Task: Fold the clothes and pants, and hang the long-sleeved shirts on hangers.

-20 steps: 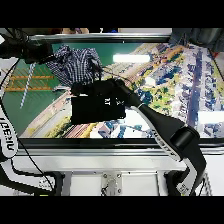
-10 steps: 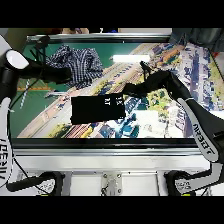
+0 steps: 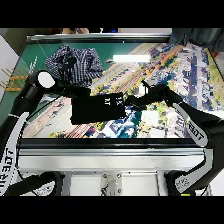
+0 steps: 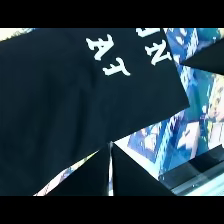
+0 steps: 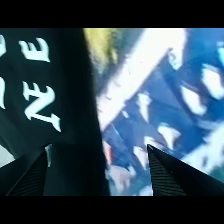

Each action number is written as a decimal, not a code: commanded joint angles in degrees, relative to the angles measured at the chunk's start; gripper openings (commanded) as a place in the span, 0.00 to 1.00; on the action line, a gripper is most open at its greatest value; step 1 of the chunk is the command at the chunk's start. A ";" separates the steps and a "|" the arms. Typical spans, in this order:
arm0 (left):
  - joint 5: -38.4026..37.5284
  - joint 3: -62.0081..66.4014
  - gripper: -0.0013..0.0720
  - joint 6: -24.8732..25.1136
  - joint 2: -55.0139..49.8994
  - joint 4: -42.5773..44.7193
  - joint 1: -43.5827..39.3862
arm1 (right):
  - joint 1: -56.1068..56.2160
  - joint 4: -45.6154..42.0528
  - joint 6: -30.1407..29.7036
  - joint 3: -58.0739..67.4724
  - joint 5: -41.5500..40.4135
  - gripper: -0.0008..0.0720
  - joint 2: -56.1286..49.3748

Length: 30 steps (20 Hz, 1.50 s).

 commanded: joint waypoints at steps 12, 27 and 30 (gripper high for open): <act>-2.49 -1.07 0.03 -1.03 0.13 -0.13 -0.72 | 10.97 3.93 -3.56 9.88 7.50 0.03 -7.43; -2.71 -1.07 0.03 -1.09 0.13 -0.24 -0.72 | -36.68 -32.15 17.11 11.50 4.31 0.03 15.96; -2.71 -1.07 0.03 -1.09 0.13 -0.24 -0.72 | -44.59 -36.00 22.12 11.32 1.55 0.03 16.46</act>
